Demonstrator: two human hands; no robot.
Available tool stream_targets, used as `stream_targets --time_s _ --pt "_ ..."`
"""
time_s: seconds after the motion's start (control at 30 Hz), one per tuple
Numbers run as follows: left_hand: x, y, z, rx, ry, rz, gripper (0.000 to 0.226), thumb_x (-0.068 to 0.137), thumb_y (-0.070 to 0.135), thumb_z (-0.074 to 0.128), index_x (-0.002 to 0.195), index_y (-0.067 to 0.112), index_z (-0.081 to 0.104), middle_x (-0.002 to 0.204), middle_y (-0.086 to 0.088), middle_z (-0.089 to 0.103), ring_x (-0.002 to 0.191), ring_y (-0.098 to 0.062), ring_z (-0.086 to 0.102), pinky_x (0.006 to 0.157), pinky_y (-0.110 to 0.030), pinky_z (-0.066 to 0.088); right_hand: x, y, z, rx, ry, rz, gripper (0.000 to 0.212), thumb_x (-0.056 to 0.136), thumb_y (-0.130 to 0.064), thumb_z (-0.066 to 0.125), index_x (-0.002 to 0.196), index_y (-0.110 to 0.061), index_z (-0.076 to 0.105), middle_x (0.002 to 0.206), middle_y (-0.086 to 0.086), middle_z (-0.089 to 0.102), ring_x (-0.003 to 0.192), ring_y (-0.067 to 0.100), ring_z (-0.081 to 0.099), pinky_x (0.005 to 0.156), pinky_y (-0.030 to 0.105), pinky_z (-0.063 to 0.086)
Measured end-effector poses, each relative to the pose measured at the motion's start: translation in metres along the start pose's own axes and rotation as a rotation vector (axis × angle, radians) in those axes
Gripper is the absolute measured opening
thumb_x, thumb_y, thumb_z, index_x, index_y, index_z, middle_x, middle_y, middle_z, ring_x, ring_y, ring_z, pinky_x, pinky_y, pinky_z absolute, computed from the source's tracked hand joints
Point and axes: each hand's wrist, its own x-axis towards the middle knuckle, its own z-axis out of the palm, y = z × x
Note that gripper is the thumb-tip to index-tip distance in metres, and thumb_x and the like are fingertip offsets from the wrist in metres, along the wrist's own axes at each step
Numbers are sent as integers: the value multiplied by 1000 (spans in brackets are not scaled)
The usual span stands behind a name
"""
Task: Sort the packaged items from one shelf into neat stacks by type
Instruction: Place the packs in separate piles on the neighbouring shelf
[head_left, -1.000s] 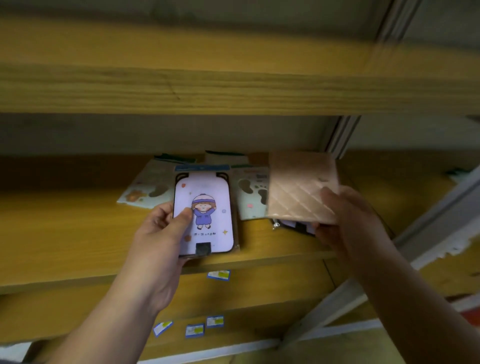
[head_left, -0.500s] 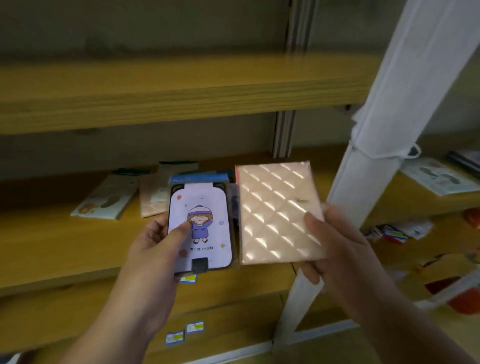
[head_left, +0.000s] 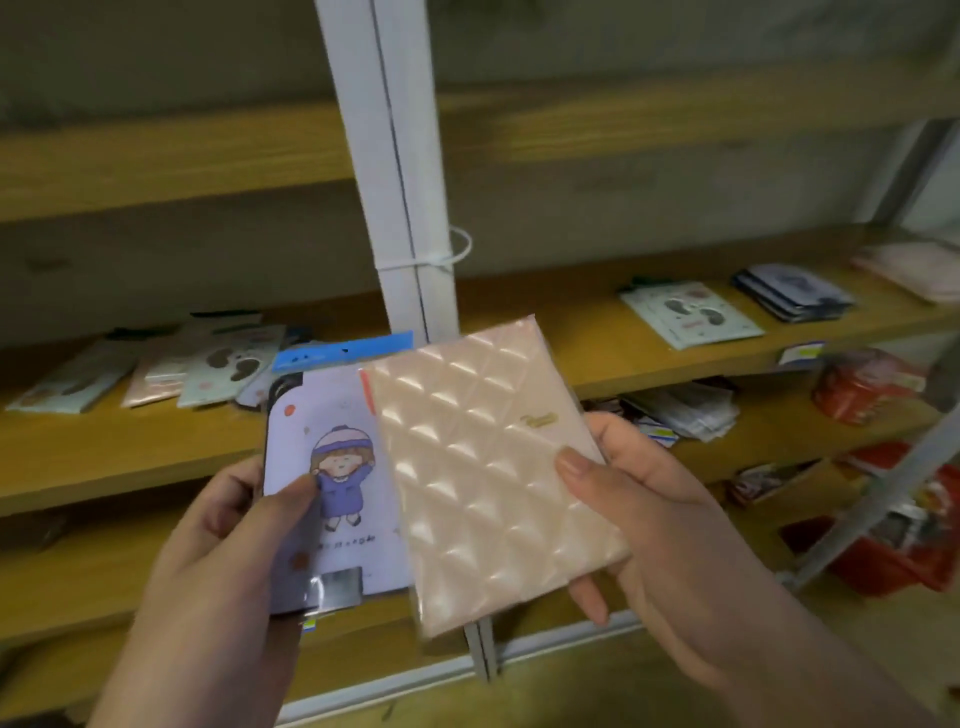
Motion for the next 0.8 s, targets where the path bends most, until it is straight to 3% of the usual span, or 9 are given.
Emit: stream_targets --time_s 0.07,0.37,0.57,0.67,0.73,0.8 --pt "-14 -10 26 5 -15 -26 20 65 19 73 85 15 74 90 -21 77 72 -36 76 59 -56 58 -13 -6 -30 26 55 -3 20 86 -32 61 101 -28 73 95 10 74 61 18 60 36 24 42" --pt "-22 -44 145 87 -145 -183 38 64 20 72 100 12 67 92 -16 78 78 -33 77 53 -42 59 -57 -23 -143 102 278 -39 21 86 -34 70 98 -17 72 85 10 68 54 20 50 35 26 38" --pt "0 -81 219 150 -189 -253 11 86 11 66 95 16 69 89 -13 79 74 -30 77 52 -42 59 -58 -32 -203 134 500 -52 20 77 -33 64 83 -16 72 73 10 65 49 27 44 33 25 33" --pt "16 -99 263 165 -240 -294 19 86 13 67 105 15 67 94 -13 79 79 -32 77 66 -51 61 -52 -46 -241 107 583 -28 15 74 -36 64 78 -28 76 74 3 71 60 25 57 53 38 43" --pt "31 -109 293 164 -262 -327 21 87 14 68 107 18 67 93 -11 79 79 -31 77 74 -55 60 -43 -55 -269 97 598 -55 12 78 -37 68 83 -29 77 78 3 73 76 35 56 70 51 38" --pt "49 -120 325 148 -275 -351 20 89 13 67 107 20 67 89 -9 79 77 -29 77 66 -50 62 -32 -63 -298 77 628 -72 15 80 -38 72 91 -28 76 83 5 73 80 36 55 70 51 38"
